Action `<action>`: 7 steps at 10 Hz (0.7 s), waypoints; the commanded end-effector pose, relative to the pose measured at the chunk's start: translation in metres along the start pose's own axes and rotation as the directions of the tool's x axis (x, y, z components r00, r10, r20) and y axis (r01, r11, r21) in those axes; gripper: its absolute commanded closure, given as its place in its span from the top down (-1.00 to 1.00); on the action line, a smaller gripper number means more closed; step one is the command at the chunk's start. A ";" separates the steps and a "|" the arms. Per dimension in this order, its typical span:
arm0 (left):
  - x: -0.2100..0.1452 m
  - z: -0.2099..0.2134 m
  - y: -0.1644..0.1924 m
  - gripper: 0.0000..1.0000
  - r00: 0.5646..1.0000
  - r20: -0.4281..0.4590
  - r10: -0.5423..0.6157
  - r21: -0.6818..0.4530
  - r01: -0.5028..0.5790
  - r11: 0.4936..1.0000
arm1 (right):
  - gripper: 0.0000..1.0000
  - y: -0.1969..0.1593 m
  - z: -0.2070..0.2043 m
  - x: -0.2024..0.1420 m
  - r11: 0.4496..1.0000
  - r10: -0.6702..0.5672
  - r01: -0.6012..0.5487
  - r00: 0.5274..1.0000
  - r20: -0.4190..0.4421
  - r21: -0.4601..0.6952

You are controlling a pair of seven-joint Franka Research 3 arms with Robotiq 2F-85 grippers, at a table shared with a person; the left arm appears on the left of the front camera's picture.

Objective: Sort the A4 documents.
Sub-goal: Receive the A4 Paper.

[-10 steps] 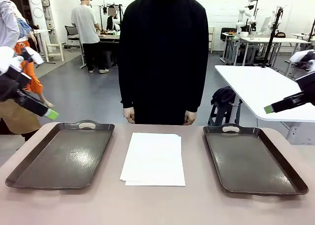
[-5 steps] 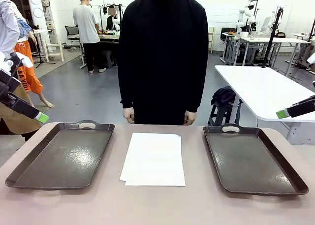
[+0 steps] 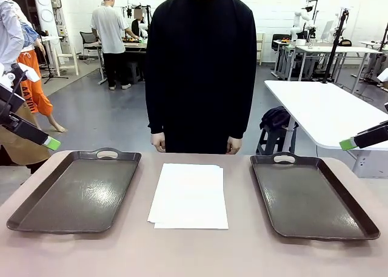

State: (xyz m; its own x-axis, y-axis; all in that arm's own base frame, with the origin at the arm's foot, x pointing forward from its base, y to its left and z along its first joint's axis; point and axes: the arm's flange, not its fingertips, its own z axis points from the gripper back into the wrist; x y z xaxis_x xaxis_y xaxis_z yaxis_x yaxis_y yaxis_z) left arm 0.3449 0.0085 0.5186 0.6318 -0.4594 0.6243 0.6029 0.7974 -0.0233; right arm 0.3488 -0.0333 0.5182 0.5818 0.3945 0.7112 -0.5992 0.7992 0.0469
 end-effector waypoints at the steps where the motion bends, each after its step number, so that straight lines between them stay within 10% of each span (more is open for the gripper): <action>1: -0.074 -0.025 -0.038 1.00 0.999 0.028 -0.017 -0.010 0.017 1.000 | 1.00 0.040 -0.019 -0.069 1.000 0.006 -0.006 1.000 0.003 0.017; 7: -0.069 -0.033 -0.045 1.00 0.999 0.018 -0.027 -0.029 0.028 0.999 | 1.00 0.040 -0.022 -0.069 1.000 0.010 -0.010 1.000 -0.027 0.005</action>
State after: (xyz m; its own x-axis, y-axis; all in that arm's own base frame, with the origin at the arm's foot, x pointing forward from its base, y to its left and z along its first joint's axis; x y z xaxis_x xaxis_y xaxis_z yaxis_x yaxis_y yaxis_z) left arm 0.3463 0.0035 0.5159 0.6283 -0.4710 0.6192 0.6158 0.7875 -0.0258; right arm 0.3503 -0.0324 0.5116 0.5984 0.4056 0.6909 -0.6025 0.7963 0.0544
